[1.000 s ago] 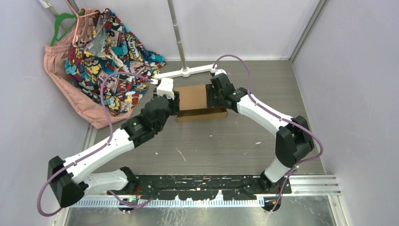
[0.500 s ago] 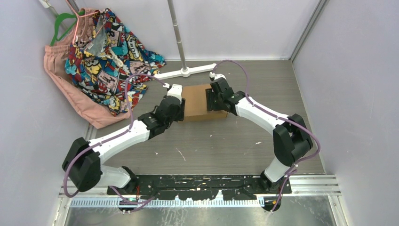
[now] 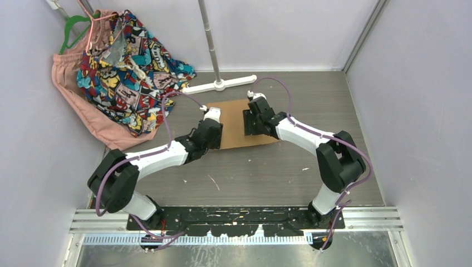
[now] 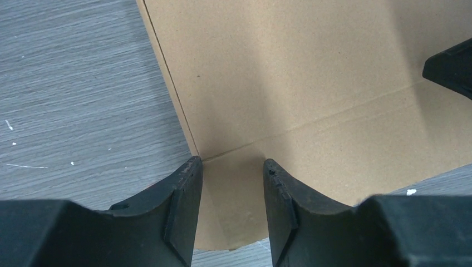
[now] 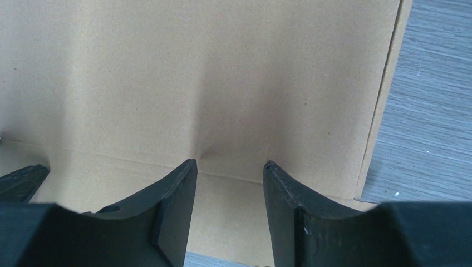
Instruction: Fold the paper box
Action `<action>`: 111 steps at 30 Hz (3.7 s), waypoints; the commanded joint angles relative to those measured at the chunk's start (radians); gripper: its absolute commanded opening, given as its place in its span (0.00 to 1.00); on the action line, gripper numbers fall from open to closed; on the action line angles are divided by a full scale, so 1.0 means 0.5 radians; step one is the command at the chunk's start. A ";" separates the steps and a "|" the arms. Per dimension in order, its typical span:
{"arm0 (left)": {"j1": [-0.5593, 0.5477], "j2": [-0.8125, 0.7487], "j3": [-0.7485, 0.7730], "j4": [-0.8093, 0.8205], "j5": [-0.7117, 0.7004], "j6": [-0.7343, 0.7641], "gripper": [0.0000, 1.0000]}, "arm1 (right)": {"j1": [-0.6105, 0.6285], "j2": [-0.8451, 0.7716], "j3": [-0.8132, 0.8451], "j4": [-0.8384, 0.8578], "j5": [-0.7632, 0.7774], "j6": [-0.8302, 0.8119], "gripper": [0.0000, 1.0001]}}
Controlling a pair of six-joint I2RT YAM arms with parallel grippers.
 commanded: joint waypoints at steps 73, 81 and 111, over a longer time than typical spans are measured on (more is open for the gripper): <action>0.990 -0.260 -0.167 0.129 0.972 -0.131 0.59 | -0.974 -0.360 -0.257 0.440 -0.782 0.124 1.00; 1.038 -0.263 -0.237 0.273 1.175 -0.165 0.78 | -1.026 -0.259 -0.323 0.548 -1.097 0.213 0.93; 0.958 0.147 -0.383 1.066 1.641 -0.410 0.72 | -0.954 0.021 -0.264 0.575 -1.376 0.346 0.78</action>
